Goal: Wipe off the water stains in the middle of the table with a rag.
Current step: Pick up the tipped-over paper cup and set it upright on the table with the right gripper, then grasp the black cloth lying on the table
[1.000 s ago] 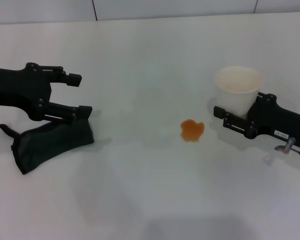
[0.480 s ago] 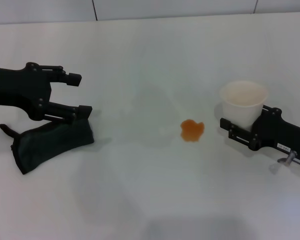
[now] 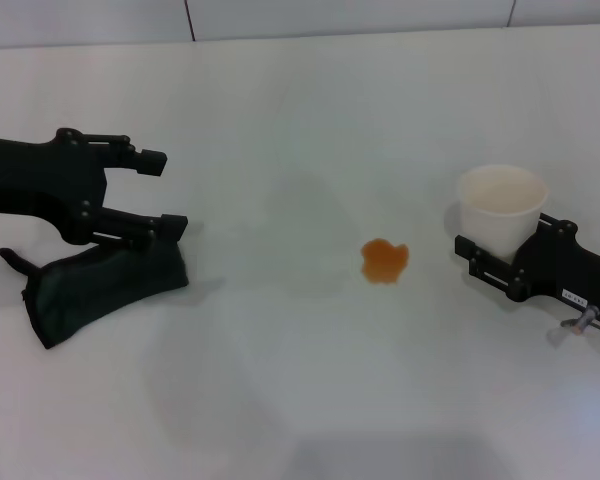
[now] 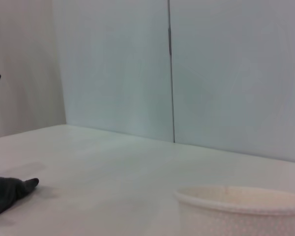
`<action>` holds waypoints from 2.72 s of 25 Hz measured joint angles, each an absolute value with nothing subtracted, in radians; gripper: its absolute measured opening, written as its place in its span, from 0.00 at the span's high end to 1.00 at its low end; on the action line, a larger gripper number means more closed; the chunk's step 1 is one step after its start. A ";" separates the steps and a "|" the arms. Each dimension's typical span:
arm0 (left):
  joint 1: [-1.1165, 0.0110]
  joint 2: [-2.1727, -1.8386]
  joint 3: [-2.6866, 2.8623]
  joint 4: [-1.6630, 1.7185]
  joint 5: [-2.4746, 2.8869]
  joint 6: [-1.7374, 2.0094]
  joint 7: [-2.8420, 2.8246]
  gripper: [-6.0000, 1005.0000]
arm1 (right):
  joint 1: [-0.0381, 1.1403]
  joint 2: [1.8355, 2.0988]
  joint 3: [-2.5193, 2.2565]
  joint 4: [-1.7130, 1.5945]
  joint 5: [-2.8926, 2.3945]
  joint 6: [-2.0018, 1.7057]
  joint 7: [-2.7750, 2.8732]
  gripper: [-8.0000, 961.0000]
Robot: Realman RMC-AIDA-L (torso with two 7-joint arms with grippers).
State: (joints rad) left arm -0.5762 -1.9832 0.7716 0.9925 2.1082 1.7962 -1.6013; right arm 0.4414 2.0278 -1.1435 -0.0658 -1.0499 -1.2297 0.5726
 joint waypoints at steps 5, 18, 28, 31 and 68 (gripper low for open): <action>-0.571 -1.983 0.772 0.993 2.109 1.796 -1.602 0.12 | 0.441 2.028 -1.149 -0.065 -1.048 -1.233 0.556 0.35; -0.571 -1.983 0.773 0.992 2.118 1.795 -1.603 0.12 | 0.431 2.028 -1.152 -0.063 -1.048 -1.251 0.538 0.33; -0.573 -1.985 0.773 0.992 2.133 1.795 -1.602 0.12 | 0.415 2.027 -1.152 -0.066 -1.054 -1.257 0.532 0.29; -0.573 -1.985 0.773 0.993 2.133 1.795 -1.603 0.12 | 0.415 2.026 -1.152 -0.063 -1.055 -1.247 0.533 0.29; -0.519 -1.975 0.765 1.042 2.132 1.796 -1.631 0.12 | 0.167 1.952 -1.207 -0.668 -1.465 -1.237 1.113 0.11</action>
State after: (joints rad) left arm -0.5195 -1.9751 0.7654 1.0419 2.1321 1.7964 -1.6313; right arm 0.1668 1.9518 -1.2067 -0.6678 -1.4650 -1.2370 1.1135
